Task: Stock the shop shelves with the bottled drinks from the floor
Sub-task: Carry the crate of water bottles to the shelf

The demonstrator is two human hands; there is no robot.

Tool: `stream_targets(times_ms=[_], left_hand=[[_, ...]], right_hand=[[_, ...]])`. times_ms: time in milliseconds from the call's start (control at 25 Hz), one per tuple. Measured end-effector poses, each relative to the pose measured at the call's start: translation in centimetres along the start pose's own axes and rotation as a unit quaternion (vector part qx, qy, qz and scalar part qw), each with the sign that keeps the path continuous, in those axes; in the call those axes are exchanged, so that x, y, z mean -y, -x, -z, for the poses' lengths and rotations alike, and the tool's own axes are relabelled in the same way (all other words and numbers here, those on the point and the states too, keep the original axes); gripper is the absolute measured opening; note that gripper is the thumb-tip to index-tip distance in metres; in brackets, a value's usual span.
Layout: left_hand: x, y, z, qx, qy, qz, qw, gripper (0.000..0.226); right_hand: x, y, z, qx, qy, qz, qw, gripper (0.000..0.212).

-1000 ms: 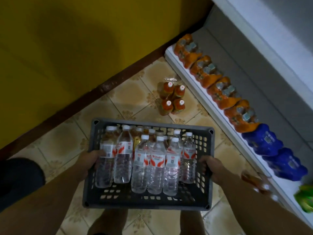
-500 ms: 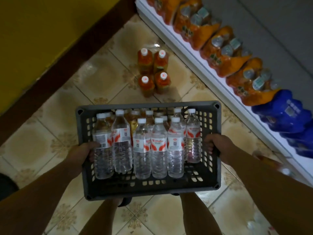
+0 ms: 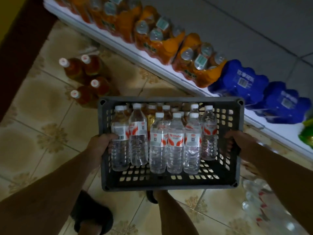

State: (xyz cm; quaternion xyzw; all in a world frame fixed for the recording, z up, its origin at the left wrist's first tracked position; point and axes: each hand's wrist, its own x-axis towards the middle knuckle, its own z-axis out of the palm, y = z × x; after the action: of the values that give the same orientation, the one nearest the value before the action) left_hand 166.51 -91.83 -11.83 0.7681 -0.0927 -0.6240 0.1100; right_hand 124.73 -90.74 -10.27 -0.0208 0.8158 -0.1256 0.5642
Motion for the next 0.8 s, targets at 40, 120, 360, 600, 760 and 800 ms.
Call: stream_targets(times_ms=[40,120,360,600,760,800], left_hand=[[-0.9,-0.7,-1.3,0.005,-0.019,-0.005,1.0,0.034],[-2.7,-1.9,-3.4,0.003,-0.06,-0.013,0.998,0.031],[-6.0,-3.0,-6.2,0.008,-0.103,-0.021,0.994,0.035],[-8.0,-1.2,-6.6,0.017,-0.12,-0.043,0.992,0.032],[-9.1,-2.1,-6.7,0.032,-0.137,-0.056,0.988,0.034],[-9.0,-2.7,-6.6,0.032,-0.139,-0.057,0.988,0.035]], right_hand=[[-0.4,-0.7,0.9,-0.01,-0.013,-0.008,1.0,0.035],[-1.6,-1.9,2.1,-0.011,-0.042,-0.023,0.999,0.038],[-3.2,-3.1,4.0,0.001,-0.099,-0.035,0.995,0.034],[-2.7,-1.8,4.5,-0.001,-0.136,-0.033,0.99,0.032],[-2.9,-2.0,3.2,-0.006,-0.146,-0.033,0.989,0.032],[-3.1,-2.2,2.8,-0.01,-0.146,-0.032,0.989,0.032]])
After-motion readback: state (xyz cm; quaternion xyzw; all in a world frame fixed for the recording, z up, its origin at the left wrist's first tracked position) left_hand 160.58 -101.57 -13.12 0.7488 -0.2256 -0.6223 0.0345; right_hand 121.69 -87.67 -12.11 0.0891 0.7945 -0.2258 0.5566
